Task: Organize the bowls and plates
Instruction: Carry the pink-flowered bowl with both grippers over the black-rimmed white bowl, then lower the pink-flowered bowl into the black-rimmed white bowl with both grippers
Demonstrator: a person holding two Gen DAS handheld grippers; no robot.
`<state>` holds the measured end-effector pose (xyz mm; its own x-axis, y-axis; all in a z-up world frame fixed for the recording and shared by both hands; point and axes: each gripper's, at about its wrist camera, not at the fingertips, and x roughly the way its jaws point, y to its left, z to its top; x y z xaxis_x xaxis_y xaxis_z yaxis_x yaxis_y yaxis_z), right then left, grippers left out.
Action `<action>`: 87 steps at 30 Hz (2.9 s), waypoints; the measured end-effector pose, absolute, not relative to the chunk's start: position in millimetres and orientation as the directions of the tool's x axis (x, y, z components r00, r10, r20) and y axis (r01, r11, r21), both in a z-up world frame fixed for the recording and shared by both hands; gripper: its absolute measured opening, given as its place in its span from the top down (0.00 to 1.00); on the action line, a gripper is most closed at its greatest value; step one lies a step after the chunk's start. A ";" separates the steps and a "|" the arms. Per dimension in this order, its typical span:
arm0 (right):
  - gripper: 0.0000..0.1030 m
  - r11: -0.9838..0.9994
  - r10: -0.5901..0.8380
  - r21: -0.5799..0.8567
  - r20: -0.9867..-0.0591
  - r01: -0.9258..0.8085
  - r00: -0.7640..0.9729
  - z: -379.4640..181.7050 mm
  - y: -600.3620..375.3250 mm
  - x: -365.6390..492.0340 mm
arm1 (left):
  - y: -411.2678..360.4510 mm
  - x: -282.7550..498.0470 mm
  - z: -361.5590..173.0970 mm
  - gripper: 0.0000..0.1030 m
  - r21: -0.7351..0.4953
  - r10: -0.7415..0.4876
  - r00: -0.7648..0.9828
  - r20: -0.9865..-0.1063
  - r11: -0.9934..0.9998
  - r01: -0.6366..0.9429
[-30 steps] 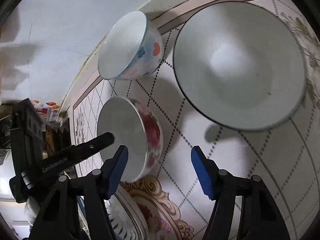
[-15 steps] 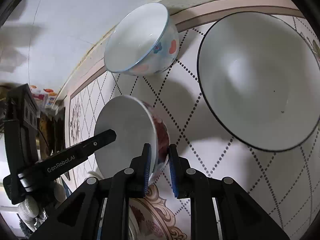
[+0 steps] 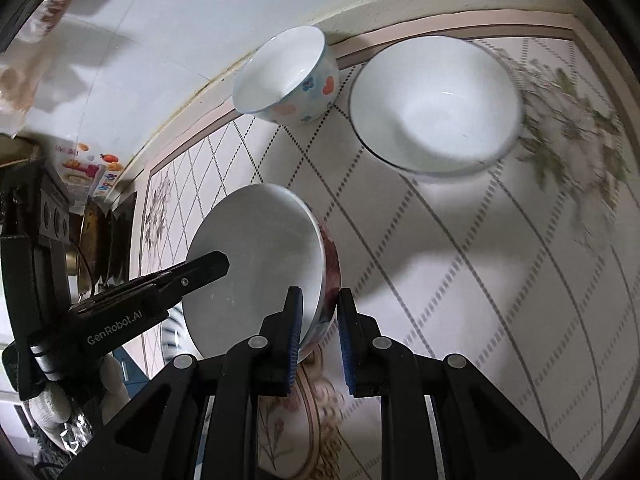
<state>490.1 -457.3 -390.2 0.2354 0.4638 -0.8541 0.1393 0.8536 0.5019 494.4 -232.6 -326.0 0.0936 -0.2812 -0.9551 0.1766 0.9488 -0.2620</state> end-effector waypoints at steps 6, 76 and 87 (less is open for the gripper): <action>0.81 0.853 0.454 0.497 -0.857 0.159 0.243 -385.7 -476.1 446.5 | -248.6 458.8 -324.3 0.87 -0.264 -0.289 0.077 -0.954 0.935 0.237; 0.83 0.727 0.458 0.572 -0.816 0.379 0.352 -430.0 -601.9 557.0 | -350.2 613.7 -363.8 0.86 -0.301 -0.313 0.020 -0.949 0.926 0.227; 0.83 0.751 0.460 0.577 -0.806 0.320 0.373 -391.9 -585.5 525.1 | -332.2 571.4 -316.2 0.86 -0.321 -0.353 0.074 -0.933 0.906 0.275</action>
